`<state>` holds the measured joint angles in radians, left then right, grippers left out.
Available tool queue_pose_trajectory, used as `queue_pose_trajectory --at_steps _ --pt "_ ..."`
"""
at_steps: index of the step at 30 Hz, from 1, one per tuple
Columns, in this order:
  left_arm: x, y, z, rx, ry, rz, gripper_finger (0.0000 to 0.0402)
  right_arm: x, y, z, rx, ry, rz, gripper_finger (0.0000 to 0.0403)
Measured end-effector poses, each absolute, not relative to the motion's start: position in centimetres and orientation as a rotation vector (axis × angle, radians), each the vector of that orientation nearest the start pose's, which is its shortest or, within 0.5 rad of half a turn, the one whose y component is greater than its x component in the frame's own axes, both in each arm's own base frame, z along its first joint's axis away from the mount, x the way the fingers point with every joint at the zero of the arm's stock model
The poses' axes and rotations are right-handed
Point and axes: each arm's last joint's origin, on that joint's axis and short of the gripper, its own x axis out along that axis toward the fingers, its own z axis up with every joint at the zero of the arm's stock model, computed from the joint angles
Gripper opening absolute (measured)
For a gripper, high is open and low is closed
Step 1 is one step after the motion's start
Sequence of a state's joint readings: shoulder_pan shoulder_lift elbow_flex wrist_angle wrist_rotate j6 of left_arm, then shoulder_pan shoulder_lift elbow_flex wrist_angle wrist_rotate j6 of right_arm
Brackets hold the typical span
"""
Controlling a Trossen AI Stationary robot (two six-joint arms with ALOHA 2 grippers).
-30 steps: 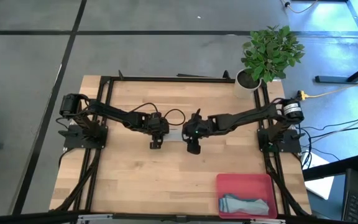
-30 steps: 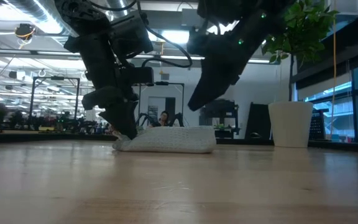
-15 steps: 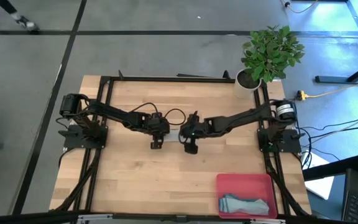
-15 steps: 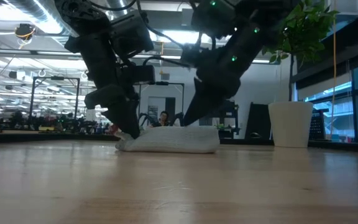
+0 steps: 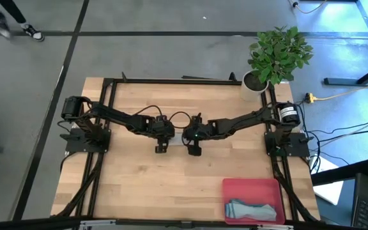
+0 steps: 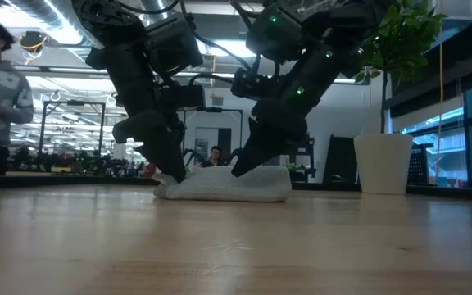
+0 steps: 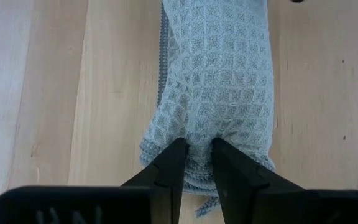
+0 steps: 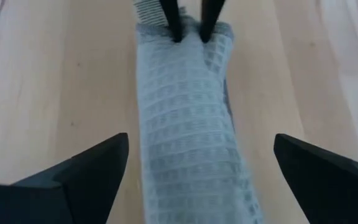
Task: Roll microfiber towels into tight, uniform cylinder then place into a basket
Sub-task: Put the rolled gray towel into the bin
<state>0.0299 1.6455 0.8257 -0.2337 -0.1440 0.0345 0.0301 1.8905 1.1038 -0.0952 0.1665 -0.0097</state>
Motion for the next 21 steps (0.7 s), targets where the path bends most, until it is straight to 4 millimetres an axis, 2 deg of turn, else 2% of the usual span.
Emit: queue_pose_trajectory --at_steps 21 --pt "29.84 1.32 14.50 0.091 1.053 0.140 0.0074 38.18 0.62 14.70 -0.116 0.867 -0.102 0.0399"
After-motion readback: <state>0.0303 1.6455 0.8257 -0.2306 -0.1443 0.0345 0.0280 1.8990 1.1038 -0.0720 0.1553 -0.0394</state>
